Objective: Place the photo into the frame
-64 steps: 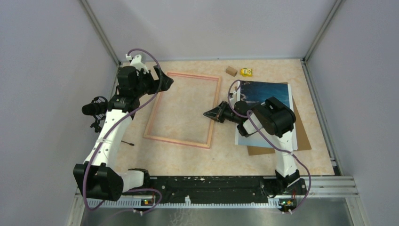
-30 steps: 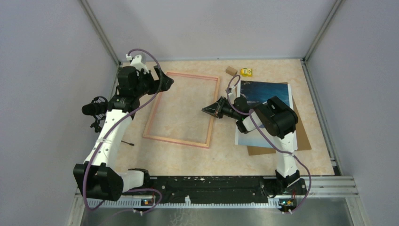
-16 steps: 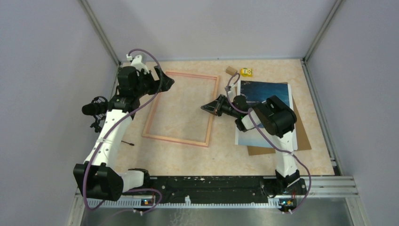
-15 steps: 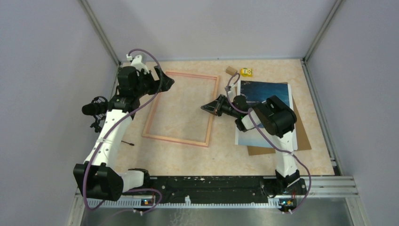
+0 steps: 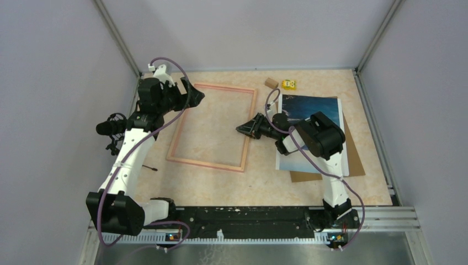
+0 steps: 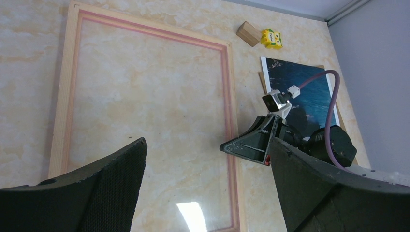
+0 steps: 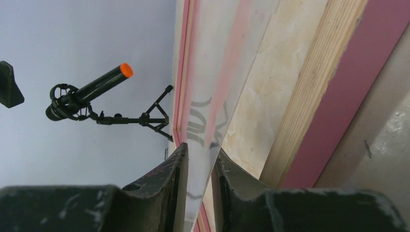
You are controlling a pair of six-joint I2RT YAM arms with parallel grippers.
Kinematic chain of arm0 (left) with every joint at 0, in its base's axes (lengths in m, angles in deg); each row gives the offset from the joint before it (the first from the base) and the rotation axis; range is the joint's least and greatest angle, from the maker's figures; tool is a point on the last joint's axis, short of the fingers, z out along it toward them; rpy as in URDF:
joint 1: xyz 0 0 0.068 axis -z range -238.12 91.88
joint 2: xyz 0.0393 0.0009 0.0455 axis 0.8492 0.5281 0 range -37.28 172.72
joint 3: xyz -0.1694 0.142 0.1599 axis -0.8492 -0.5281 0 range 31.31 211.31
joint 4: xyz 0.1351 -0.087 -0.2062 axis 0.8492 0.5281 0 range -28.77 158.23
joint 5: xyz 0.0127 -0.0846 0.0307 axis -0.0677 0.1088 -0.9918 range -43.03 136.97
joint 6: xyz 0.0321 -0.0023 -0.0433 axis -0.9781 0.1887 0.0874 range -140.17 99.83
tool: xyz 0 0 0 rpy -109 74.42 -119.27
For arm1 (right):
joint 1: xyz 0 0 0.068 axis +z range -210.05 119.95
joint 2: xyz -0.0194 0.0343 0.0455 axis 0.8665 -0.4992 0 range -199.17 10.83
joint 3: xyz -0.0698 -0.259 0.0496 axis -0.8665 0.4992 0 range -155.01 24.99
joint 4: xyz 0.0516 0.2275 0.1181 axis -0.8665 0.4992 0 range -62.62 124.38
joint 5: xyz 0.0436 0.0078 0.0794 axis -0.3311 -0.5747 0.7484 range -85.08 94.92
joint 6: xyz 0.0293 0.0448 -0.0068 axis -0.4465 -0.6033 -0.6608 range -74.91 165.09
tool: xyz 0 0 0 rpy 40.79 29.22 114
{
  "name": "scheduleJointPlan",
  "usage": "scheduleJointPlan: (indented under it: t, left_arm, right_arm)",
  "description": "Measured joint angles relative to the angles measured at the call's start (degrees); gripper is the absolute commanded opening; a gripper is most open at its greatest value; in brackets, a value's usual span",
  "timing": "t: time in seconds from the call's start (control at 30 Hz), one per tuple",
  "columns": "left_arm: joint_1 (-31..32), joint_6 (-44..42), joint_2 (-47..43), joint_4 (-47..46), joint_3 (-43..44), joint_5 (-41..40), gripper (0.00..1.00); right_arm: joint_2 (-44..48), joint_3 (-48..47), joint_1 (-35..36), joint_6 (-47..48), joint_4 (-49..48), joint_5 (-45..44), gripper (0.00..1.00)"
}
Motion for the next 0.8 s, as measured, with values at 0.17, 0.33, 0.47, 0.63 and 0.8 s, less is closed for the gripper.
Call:
scheduleJointPlan:
  t: [0.17, 0.33, 0.47, 0.63, 0.8]
  left_arm:
    - [0.0, 0.1, 0.0, 0.0, 0.0, 0.0, 0.98]
    - [0.0, 0.2, 0.0, 0.0, 0.0, 0.0, 0.98]
    - [0.0, 0.2, 0.0, -0.1, 0.0, 0.0, 0.98]
    - [0.0, 0.2, 0.0, -0.2, 0.0, 0.0, 0.99]
    - [0.0, 0.2, 0.0, -0.2, -0.1, 0.2, 0.98]
  right_arm:
    - [0.6, -0.3, 0.0, 0.9, 2.6, 0.0, 0.37]
    - [3.8, -0.7, 0.0, 4.2, 9.0, -0.5, 0.54]
    - [7.9, -1.6, 0.0, 8.9, 18.7, -2.1, 0.68]
    - [13.7, -2.6, 0.1, 15.8, 31.4, -5.6, 0.72]
    - [18.6, -3.1, 0.1, 21.5, 41.8, -9.4, 0.72]
